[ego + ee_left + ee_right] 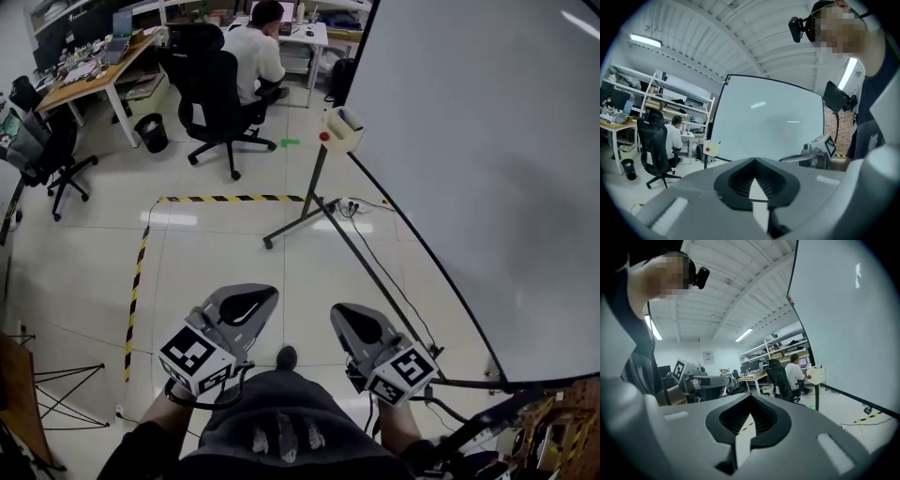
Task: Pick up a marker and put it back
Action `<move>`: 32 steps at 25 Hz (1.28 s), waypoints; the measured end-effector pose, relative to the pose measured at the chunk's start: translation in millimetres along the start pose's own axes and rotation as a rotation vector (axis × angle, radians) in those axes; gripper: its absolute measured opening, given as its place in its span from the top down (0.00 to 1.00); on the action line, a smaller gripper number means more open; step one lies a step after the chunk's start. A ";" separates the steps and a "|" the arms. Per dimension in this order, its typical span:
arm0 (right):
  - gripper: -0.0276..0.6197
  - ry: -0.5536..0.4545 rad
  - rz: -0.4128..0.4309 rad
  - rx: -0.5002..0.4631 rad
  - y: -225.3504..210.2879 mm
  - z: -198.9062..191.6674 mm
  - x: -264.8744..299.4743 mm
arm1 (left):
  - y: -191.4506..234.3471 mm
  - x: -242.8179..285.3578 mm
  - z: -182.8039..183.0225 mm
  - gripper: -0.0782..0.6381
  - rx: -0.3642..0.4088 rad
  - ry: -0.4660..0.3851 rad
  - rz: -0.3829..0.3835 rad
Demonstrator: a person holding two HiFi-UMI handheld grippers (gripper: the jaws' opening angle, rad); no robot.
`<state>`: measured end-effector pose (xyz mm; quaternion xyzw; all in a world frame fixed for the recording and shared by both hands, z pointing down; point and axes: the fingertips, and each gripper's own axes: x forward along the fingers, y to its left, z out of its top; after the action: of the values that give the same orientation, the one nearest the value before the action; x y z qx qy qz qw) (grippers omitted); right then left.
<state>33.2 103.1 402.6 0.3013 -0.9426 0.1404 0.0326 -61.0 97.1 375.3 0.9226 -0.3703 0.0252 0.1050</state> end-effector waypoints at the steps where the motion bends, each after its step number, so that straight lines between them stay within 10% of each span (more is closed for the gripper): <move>1: 0.95 0.009 0.017 -0.008 -9.4 1.0 6.6 | 6.3 8.3 2.6 0.88 -0.001 -0.007 0.013; 12: 0.95 0.050 0.067 -0.041 -95.0 37.2 88.8 | 100.9 85.0 27.2 0.88 0.025 -0.013 0.029; 32: 0.95 0.009 -0.198 0.016 -228.0 103.9 245.8 | 300.1 207.0 83.8 0.88 0.037 0.021 -0.237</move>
<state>-33.5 -241.4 394.7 0.3927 -0.9068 0.1453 0.0482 -120.4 -272.2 371.8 0.9614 -0.2570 0.0294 0.0940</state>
